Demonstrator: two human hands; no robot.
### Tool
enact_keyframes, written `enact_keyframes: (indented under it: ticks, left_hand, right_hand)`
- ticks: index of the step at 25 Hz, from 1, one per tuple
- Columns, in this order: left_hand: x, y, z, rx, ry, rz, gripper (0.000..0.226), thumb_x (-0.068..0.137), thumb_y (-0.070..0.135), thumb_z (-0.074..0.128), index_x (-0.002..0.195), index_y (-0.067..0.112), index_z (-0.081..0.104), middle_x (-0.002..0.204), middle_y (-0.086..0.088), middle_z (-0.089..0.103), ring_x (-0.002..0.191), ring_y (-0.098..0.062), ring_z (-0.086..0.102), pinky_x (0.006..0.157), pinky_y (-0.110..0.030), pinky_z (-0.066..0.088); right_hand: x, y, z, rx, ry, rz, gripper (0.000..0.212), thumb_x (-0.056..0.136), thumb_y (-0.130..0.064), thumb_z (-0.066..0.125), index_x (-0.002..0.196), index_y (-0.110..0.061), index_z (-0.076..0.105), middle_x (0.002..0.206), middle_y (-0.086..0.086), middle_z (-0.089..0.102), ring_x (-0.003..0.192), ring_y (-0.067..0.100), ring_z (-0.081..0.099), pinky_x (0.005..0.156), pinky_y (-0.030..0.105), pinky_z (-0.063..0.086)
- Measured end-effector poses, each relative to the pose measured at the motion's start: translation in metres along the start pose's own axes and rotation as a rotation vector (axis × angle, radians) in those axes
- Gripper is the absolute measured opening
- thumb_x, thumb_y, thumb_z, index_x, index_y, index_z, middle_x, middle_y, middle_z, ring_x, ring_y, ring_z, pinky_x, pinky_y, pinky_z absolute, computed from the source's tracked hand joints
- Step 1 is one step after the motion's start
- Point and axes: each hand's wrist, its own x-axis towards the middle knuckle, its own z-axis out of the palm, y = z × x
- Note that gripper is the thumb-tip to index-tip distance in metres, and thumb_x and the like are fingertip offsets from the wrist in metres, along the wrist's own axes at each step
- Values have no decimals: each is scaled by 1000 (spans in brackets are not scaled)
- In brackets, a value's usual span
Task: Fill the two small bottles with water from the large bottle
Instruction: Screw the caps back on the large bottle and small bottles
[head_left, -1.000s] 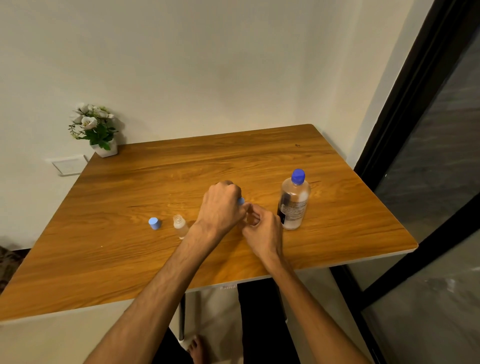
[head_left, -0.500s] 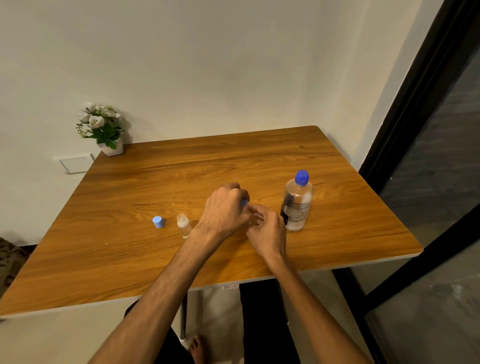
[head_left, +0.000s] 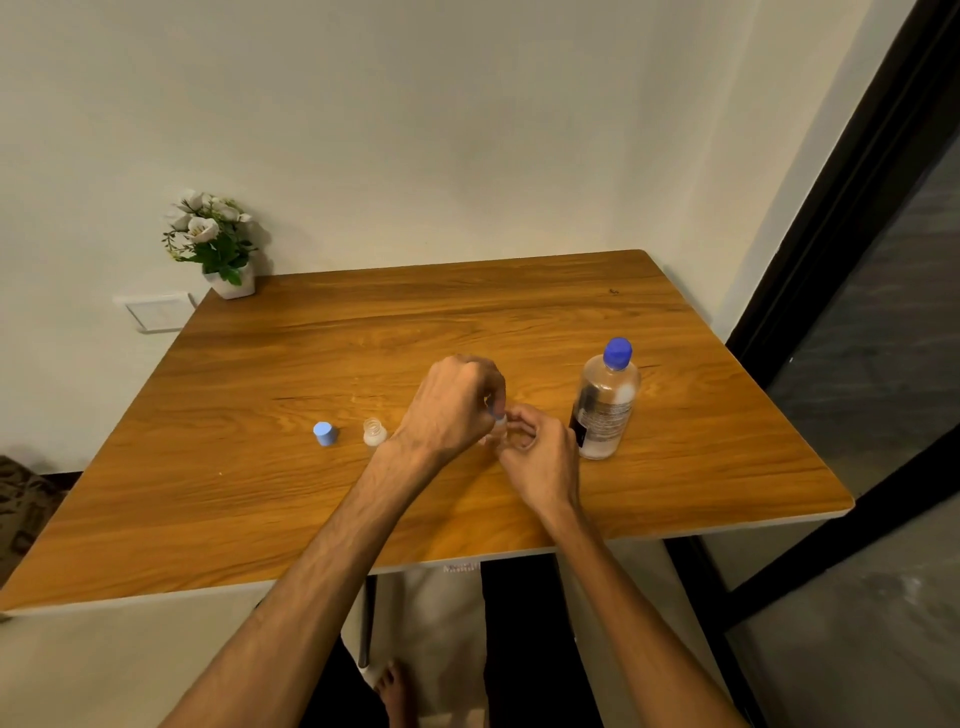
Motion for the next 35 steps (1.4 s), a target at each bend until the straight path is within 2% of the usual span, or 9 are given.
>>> enact_keyframes:
  ticks: [5, 9, 12, 14, 17, 21, 26, 29, 35]
  left_hand:
    - [-22, -3, -8, -57, 145, 31, 43, 78, 15, 47, 105, 15, 81, 133, -4, 72, 128, -24, 64, 102, -48, 54]
    - [-61, -39, -21, -198, 575, -71, 34, 80, -2, 57, 101, 12, 80, 113, -2, 76, 107, -20, 71, 91, -39, 58]
    - [-96, -73, -29, -205, 717, -296, 31, 81, 4, 58, 101, 10, 80, 104, -4, 76, 90, -20, 70, 81, -41, 60]
    - [-111, -102, -27, -153, 611, -527, 39, 79, 20, 61, 115, 13, 77, 112, -6, 73, 92, -23, 68, 82, -45, 60]
    - [-120, -130, -19, -40, 272, -752, 58, 86, 34, 77, 140, 17, 64, 133, -14, 61, 117, -32, 62, 94, -45, 55]
    - [-115, -141, -11, -65, 241, -683, 39, 90, 40, 78, 121, 17, 75, 114, -9, 75, 103, -25, 70, 87, -37, 58]
    - [-105, -126, -20, -335, 503, -578, 21, 90, 33, 81, 98, 14, 82, 92, 1, 79, 85, -18, 73, 76, -33, 60]
    - [-96, -97, -24, -298, 432, -373, 17, 86, 29, 84, 94, 14, 81, 89, 4, 76, 78, -10, 68, 68, -17, 51]
    - [-93, -97, -21, 2, 372, -324, 18, 83, 32, 82, 90, 16, 81, 87, 3, 73, 75, -13, 67, 67, -37, 58]
  right_hand:
    - [-1, -1, -1, -11, -24, -20, 39, 81, -29, 89, 117, -27, 73, 115, -6, 79, 88, 2, 74, 84, 39, 64]
    - [-10, -10, -7, -25, 67, 10, 90, 70, -51, 92, 148, -25, 56, 125, -6, 75, 75, 2, 73, 78, 35, 65]
    - [-28, -36, -4, 7, 294, -177, 66, 80, -52, 82, 137, -25, 64, 109, -11, 75, 69, 4, 69, 61, 33, 61]
    - [-40, -57, 13, 57, 303, -283, 46, 86, -40, 83, 126, -23, 70, 109, -11, 75, 65, 5, 66, 55, 26, 56]
    - [-46, -76, 53, 25, 34, -234, 60, 82, -43, 86, 135, -27, 65, 126, -19, 70, 67, 4, 67, 60, 22, 58]
    - [-41, -72, 96, -73, -133, -159, 58, 77, -51, 85, 129, -37, 63, 109, -16, 78, 71, 2, 72, 77, 38, 63]
    - [-37, -65, 106, -86, -115, -136, 32, 83, -47, 82, 110, -35, 70, 87, -15, 77, 67, 3, 69, 66, 39, 61]
    - [-35, -63, 105, -108, -118, -155, 32, 83, -47, 74, 112, -35, 69, 78, -9, 76, 66, 12, 69, 63, 42, 59]
    - [-34, -64, 103, -72, -133, -148, 29, 85, -43, 72, 113, -33, 72, 84, -8, 79, 71, 11, 73, 65, 41, 62]
